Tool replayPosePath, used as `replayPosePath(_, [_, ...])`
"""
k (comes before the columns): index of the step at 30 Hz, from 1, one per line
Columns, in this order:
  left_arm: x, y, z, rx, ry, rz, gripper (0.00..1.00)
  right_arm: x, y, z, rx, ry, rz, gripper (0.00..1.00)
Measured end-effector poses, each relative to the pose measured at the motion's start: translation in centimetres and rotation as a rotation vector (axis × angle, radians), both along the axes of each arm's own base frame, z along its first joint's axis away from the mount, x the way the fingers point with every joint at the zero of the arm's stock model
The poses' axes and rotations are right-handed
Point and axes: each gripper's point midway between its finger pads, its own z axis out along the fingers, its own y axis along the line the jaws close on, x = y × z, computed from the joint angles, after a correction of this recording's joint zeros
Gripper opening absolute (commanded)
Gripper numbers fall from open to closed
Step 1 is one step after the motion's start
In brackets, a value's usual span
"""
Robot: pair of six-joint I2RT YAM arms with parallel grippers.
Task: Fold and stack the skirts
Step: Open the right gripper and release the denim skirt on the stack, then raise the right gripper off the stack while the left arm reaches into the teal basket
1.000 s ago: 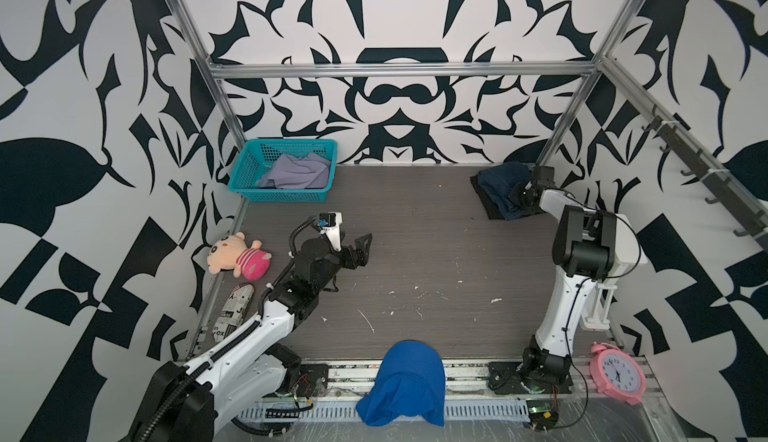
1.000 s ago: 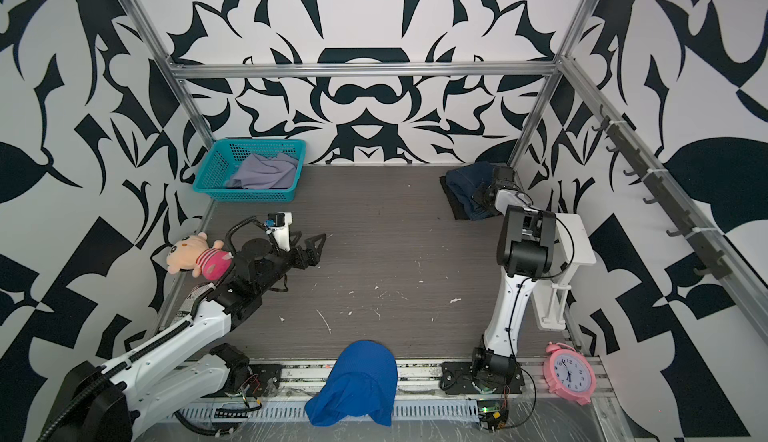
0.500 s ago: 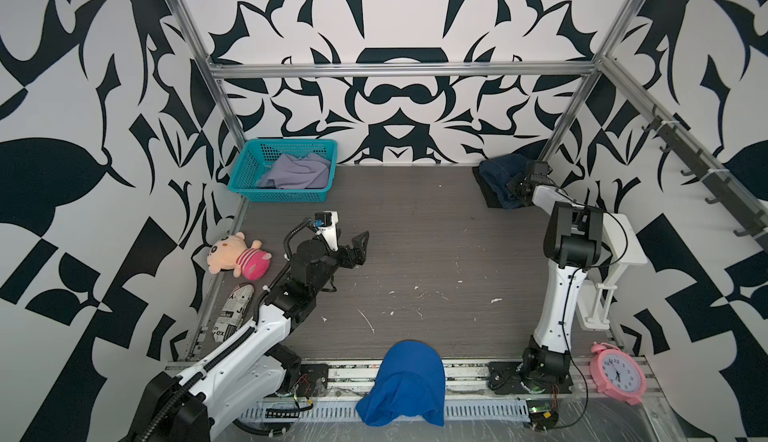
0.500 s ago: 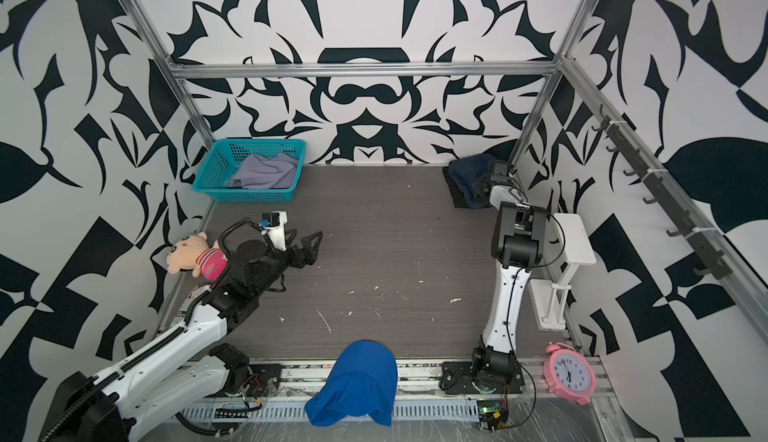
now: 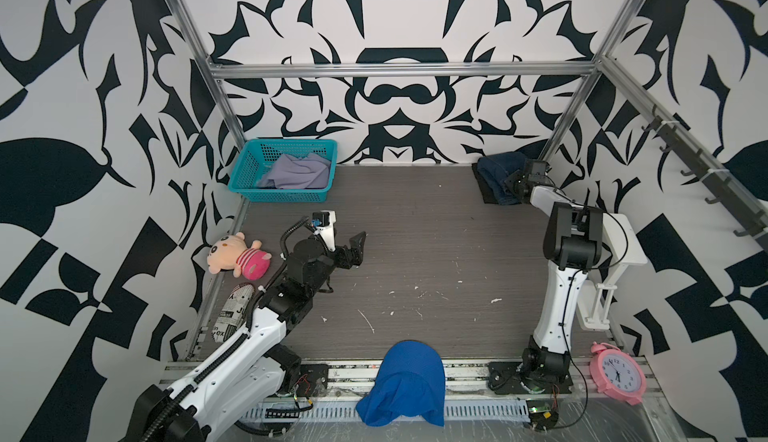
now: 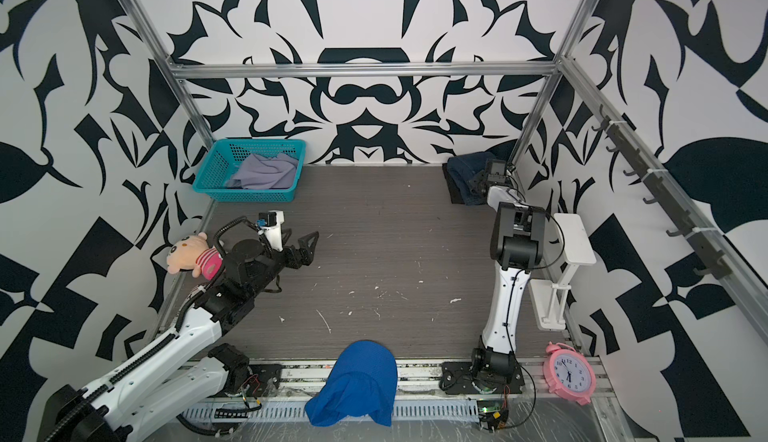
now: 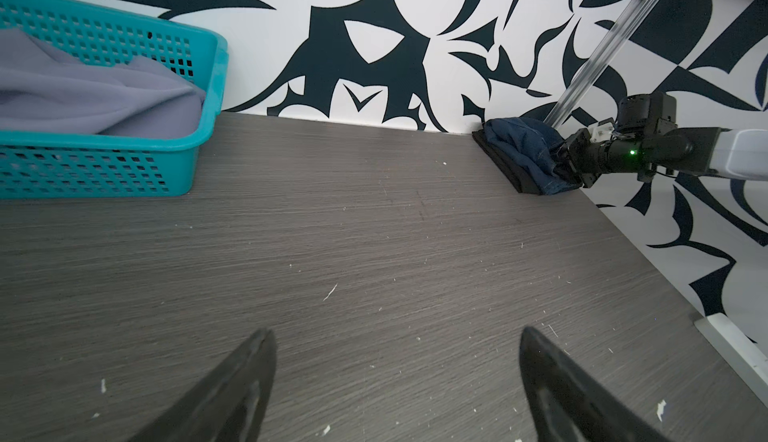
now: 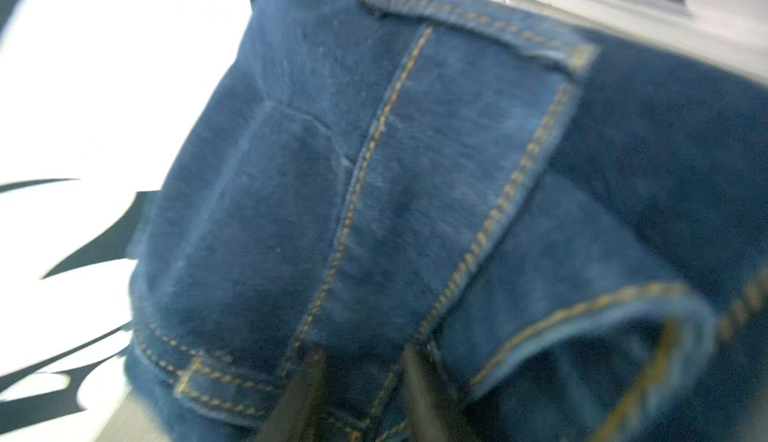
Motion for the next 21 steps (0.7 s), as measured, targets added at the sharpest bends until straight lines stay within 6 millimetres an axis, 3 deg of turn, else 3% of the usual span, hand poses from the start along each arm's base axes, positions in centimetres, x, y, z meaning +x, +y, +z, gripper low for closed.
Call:
replayPosePath(1, [0.1, -0.1, 0.2, -0.001, -0.004, 0.0, 0.94, -0.2, 0.3, 0.8, 0.003, -0.011, 0.014, 0.65])
replayPosePath(7, [1.0, -0.8, -0.3, 0.012, 0.025, -0.008, 0.94, -0.8, 1.7, 7.7, -0.006, -0.125, 0.093, 0.7])
replayPosePath(9, [1.3, -1.0, -0.6, 0.018, 0.037, -0.009, 0.94, -1.4, 2.3, 10.3, -0.016, -0.172, 0.121, 0.89])
replayPosePath(10, [1.5, -1.1, -0.6, 0.021, 0.041, -0.01, 0.94, -1.9, 2.6, 11.7, -0.021, -0.199, 0.133, 0.93])
replayPosePath(15, [2.9, -1.3, 1.1, 0.015, 0.027, 0.0, 0.93, -4.7, 4.0, 16.1, -0.025, -0.285, 0.179, 0.92])
replayPosePath(16, [3.5, -1.2, 1.7, 0.01, 0.021, 0.007, 0.92, -5.3, 4.4, 16.6, -0.023, -0.295, 0.189, 0.87])
replayPosePath(18, [4.6, -0.4, 2.8, 0.0, 0.02, 0.033, 0.9, -6.9, 5.2, 16.8, -0.018, -0.308, 0.202, 0.79])
replayPosePath(21, [6.9, 1.8, 4.5, -0.022, 0.036, 0.108, 0.86, -9.8, 7.5, 15.6, -0.007, -0.295, 0.244, 0.75])
